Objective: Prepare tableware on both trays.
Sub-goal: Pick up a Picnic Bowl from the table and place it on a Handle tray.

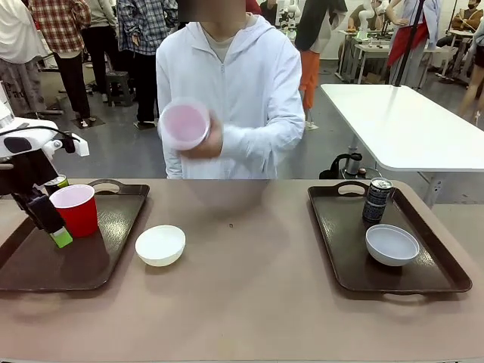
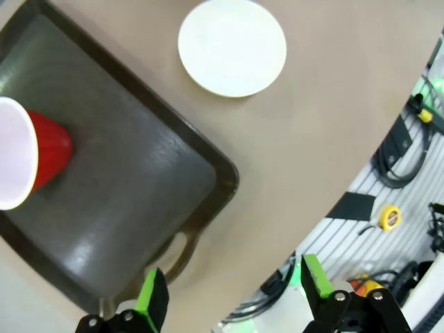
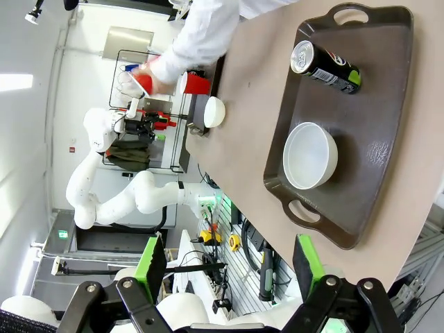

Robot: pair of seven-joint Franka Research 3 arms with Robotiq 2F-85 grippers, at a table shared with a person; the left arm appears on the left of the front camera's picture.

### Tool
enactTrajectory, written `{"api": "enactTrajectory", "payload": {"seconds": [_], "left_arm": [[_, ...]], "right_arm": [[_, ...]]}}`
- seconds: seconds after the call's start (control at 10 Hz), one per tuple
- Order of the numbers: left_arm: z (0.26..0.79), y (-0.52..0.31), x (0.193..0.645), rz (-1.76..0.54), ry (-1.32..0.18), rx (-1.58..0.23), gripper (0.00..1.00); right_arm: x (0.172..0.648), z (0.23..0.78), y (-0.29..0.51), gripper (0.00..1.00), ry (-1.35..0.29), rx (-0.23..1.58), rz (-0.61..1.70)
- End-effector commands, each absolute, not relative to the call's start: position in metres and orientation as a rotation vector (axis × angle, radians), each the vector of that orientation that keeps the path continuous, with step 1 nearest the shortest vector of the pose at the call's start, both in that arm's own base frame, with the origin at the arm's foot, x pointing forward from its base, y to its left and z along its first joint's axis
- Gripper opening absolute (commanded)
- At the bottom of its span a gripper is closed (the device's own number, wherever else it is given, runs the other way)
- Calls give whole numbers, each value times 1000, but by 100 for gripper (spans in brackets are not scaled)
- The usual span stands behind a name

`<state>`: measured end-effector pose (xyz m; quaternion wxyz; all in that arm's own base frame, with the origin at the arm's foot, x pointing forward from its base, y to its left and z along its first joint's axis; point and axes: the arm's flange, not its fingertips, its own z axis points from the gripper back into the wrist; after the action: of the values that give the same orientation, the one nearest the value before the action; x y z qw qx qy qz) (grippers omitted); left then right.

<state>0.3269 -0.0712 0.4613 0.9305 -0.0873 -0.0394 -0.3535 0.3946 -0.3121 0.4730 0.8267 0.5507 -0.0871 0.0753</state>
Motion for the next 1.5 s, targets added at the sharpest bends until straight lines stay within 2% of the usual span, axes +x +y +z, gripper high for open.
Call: {"api": "enactTrajectory", "payload": {"seconds": [0.0, 0.5, 0.9, 1.4], "left_arm": [[462, -90, 341, -639, -123, -189, 100], [456, -164, 409, -471, -112, -22, 100], [425, -204, 453, -386, -103, -12, 100], [372, -222, 459, -400, -56, 21, 100]], "right_arm": [[394, 474, -312, 96, -190, 1167, 164], [394, 474, -312, 96, -190, 1167, 164], [394, 474, -312, 96, -190, 1167, 164], [394, 474, -312, 96, -190, 1167, 164]]}}
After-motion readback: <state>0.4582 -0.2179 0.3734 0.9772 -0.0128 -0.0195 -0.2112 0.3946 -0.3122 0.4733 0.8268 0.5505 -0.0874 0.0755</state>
